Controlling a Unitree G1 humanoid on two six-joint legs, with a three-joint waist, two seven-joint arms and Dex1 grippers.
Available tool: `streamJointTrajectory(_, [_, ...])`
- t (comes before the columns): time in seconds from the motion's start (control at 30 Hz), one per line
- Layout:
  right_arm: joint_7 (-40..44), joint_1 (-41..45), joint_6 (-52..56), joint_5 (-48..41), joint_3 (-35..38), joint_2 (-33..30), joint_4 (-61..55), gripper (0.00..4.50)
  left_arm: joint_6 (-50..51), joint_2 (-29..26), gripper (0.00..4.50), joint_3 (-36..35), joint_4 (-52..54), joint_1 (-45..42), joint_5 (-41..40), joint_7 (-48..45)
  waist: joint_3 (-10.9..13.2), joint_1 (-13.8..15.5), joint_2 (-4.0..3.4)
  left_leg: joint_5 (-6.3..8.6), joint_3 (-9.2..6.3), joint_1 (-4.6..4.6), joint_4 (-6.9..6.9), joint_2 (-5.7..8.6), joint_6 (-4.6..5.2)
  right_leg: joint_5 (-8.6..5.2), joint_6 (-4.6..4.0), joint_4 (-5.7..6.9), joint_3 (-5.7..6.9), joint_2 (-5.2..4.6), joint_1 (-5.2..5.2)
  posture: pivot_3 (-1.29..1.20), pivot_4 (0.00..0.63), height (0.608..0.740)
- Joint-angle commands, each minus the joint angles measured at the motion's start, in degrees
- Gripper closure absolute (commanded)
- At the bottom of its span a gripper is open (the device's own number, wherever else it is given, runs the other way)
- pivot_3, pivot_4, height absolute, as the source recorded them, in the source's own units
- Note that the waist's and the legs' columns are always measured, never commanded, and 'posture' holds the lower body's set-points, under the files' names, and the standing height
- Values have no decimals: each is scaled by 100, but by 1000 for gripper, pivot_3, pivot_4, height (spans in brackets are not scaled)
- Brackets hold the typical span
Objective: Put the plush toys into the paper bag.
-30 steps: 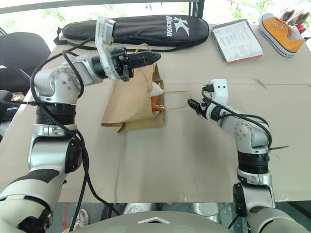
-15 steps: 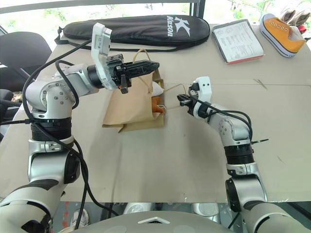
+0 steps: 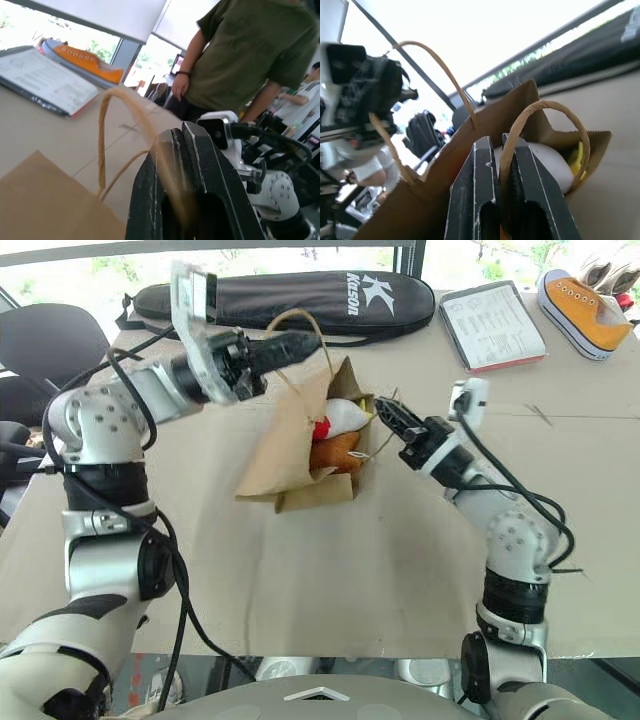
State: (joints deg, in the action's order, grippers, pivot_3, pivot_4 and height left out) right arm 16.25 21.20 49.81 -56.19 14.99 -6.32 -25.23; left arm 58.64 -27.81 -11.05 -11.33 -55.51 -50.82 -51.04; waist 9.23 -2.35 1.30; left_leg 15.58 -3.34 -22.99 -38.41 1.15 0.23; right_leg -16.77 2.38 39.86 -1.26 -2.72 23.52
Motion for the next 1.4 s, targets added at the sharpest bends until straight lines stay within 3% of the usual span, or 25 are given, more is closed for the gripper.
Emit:
streamJointTrajectory(0.03, [-683,16,22,-910,331,-231,-959,4429,-176,13,4500,-93,-620,-428,69,-208,0,-7,0,0,2,1,0,0,0,0,0,1,1,0,0,0,150,740])
streamJointTrajectory(0.3, [-2630,618,-379,-2667,398,-1359,-1829,4429,-949,150,4500,308,-2242,-1329,844,-1127,0,-2,0,0,5,0,0,1,0,0,0,0,6,3,0,0,150,740])
streamJointTrajectory(0.4, [-3146,516,-310,-2867,201,-1988,-2111,4429,-1264,463,4500,540,-2759,-1562,1181,-1415,0,11,1,0,4,-4,1,3,2,0,0,-4,7,4,0,0,150,740])
streamJointTrajectory(0.53, [-3560,-197,-493,-2472,178,-2256,-2068,4429,-1862,868,4500,935,-3077,-1578,1792,-1535,-4,49,8,11,-8,-23,-8,8,24,0,0,-9,9,6,-2,0,150,740])
streamJointTrajectory(0.6, [-3641,-360,-571,-2426,275,-2423,-2009,3933,-2259,894,4500,1119,-3144,-1519,2115,-1662,-4,19,7,9,-7,-45,-20,11,32,0,1,-9,7,6,10,0,150,740])
streamJointTrajectory(0.7, [-3733,-549,-647,-2751,385,-2835,-2269,2819,-2010,771,3639,965,-3044,-1496,1874,-2312,-2,-30,4,7,5,-57,-32,9,36,1,2,-2,9,9,28,0,150,740])
streamJointTrajectory(0.87, [-3875,-968,-927,-3553,781,-3647,-2654,576,-1937,477,1510,1027,-3094,-1320,2058,-2635,-1,-3,3,13,-18,-65,-38,-3,49,0,1,-2,15,25,27,0,150,740])
streamJointTrajectory(0.97, [-3750,-1451,-1013,-4259,1338,-4391,-2827,516,-1859,252,109,1068,-3098,-1165,2120,-2851,-1,7,3,16,-17,-69,-45,-1,55,0,1,-5,19,22,23,0,150,740])
streamJointTrajectory(1.17, [-3337,-2625,-524,-5093,2796,-5662,-2879,516,-2102,128,43,983,-3427,-1069,2305,-2974,6,91,14,26,-31,-78,-89,3,72,2,5,-6,33,16,1,0,150,740])
streamJointTrajectory(1.27, [-3048,-3402,-254,-5089,3416,-5723,-2941,516,-2312,161,43,897,-3477,-1049,2335,-2900,7,134,28,30,-27,-76,-89,1,78,2,6,-7,32,17,-1,0,150,740])
streamJointTrajectory(1.4, [-2718,-3836,-233,-4557,3286,-5727,-2988,516,-2830,205,43,812,-3321,-1073,2377,-2996,8,154,30,31,-23,-78,-91,-2,80,2,6,-7,28,19,-1,0,150,740])
